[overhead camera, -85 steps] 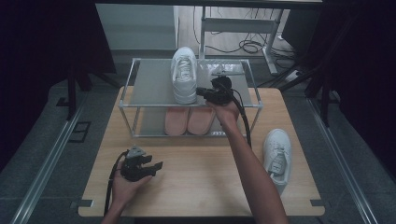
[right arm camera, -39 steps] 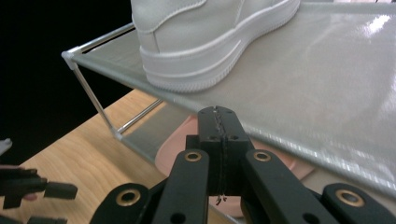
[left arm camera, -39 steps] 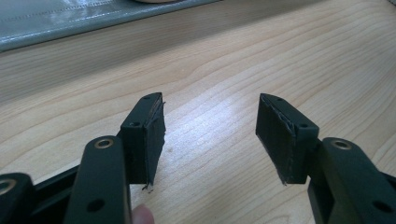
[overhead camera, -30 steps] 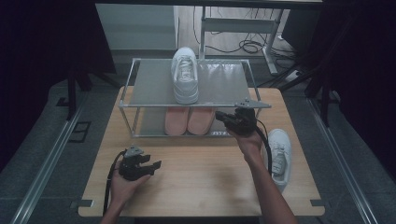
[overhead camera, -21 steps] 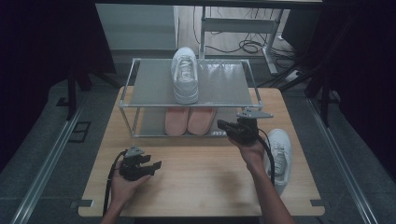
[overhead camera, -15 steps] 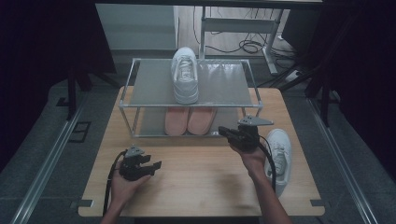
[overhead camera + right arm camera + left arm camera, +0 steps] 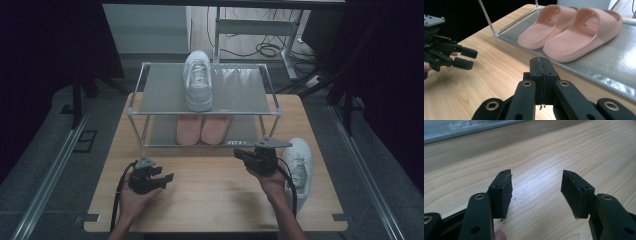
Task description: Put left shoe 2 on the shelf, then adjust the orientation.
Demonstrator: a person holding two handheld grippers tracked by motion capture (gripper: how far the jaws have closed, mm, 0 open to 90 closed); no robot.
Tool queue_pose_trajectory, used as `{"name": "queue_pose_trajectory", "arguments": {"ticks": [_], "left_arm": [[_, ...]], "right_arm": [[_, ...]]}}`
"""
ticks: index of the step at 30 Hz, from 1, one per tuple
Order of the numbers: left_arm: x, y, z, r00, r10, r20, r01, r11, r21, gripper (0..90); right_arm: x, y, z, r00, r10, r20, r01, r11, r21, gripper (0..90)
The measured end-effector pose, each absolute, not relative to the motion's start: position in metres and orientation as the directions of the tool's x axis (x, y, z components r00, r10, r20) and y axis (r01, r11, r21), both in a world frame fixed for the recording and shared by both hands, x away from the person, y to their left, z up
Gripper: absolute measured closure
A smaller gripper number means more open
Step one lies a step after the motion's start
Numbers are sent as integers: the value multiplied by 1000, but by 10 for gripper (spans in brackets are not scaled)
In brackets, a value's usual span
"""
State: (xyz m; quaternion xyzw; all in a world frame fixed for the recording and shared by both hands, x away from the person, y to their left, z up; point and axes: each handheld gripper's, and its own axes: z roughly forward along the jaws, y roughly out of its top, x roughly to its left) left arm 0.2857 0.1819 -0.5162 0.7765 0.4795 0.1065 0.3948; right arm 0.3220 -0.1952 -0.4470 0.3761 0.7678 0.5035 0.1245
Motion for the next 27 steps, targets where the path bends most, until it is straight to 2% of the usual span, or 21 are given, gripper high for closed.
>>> {"name": "queue_pose_trajectory", "arguments": {"ticks": [4, 27], "left_arm": [[286, 182, -516, 521, 827, -210, 660, -235, 714, 425], [286, 182, -516, 527, 823, -212, 661, -239, 712, 423]], "right_arm": [[315, -197, -453, -693, 690, 206, 461, 205, 863, 889], [287, -214, -468, -662, 732, 159, 480, 251, 841, 895]]}}
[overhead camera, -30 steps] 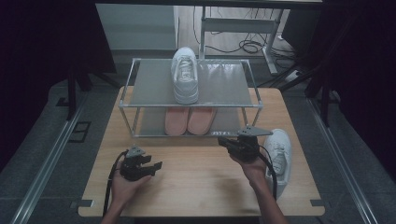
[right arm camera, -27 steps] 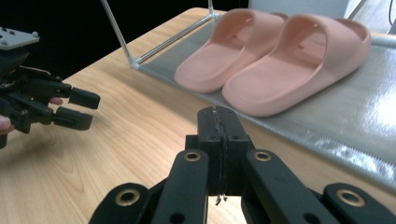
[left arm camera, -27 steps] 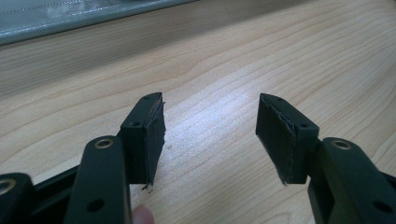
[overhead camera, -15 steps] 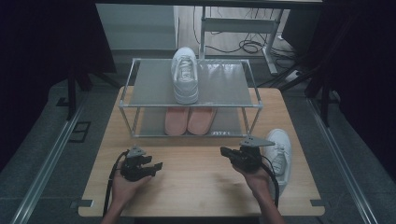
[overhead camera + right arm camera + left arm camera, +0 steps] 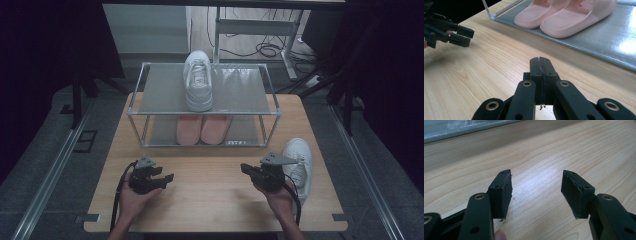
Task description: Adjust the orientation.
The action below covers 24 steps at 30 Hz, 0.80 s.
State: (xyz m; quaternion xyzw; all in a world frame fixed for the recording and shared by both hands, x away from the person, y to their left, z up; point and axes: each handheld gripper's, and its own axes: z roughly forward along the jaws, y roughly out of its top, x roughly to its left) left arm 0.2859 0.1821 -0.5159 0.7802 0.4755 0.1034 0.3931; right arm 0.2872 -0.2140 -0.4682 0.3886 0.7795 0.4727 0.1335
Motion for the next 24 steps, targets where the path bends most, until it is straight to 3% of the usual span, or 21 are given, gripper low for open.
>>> {"name": "queue_pose_trajectory", "arguments": {"ticks": [24], "left_arm": [[285, 184, -515, 524, 824, -214, 660, -234, 714, 422]], "right_arm": [[256, -235, -470, -615, 781, 110, 478, 258, 840, 896]]}}
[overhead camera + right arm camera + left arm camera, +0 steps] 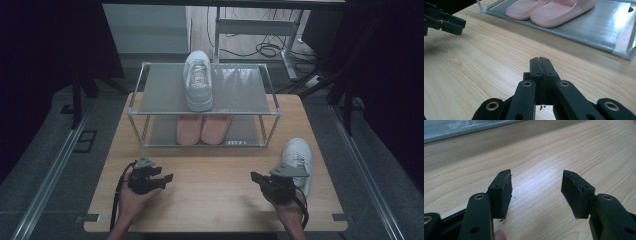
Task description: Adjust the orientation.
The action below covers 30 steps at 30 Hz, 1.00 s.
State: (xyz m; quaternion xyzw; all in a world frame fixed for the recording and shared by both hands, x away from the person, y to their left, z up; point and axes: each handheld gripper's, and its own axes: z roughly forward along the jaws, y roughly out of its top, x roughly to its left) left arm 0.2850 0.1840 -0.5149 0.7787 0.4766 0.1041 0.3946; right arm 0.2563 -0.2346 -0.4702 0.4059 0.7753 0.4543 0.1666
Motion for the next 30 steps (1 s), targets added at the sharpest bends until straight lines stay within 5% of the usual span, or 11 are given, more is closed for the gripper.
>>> {"name": "queue_pose_trajectory", "arguments": {"ticks": [30], "left_arm": [[286, 183, -516, 523, 826, -210, 664, -240, 709, 422]], "right_arm": [[211, -285, -479, -497, 862, 95, 520, 208, 828, 898]]}}
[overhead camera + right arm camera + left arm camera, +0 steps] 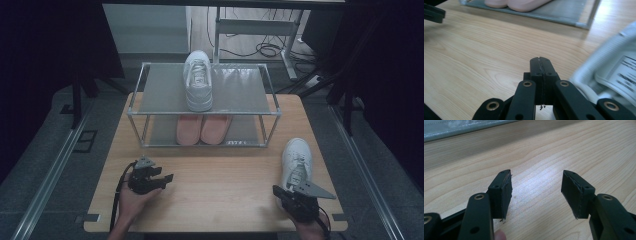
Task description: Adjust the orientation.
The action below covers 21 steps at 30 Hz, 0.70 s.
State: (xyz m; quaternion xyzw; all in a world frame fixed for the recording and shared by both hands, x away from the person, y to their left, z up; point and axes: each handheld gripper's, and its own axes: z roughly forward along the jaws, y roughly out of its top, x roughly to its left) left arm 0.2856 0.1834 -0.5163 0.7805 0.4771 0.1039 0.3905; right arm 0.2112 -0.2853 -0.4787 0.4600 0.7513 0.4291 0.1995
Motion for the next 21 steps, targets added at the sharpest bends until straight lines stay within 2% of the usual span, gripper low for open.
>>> {"name": "queue_pose_trajectory", "arguments": {"ticks": [21], "left_arm": [[286, 181, -519, 523, 826, -212, 670, -244, 702, 422]], "right_arm": [[202, -306, -481, -476, 873, 104, 535, 195, 822, 899]]}}
